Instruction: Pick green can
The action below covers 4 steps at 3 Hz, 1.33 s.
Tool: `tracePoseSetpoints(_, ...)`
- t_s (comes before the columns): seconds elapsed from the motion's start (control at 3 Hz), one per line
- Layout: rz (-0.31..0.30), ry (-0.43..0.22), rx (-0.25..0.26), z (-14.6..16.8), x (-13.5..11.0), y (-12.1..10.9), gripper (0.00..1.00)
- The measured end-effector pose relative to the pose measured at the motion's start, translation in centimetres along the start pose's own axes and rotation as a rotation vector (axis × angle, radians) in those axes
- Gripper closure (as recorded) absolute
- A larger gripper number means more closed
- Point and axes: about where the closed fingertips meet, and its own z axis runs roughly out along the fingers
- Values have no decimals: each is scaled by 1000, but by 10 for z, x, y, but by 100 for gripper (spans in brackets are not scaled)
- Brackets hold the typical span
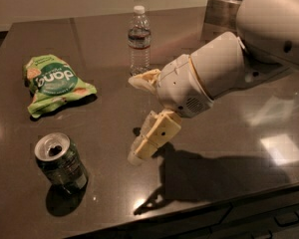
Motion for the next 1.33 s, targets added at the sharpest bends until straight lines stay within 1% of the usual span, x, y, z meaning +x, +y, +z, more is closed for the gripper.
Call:
tracePoseSetpoints(0.33, 0, 0, 0, 0, 0, 0, 0)
tracePoseSetpoints(0.67, -9, -39, -41, 13, -8, 9, 0)
tracePoseSetpoints(1.33, -54, -135, -129, 61, -35, 21, 0)
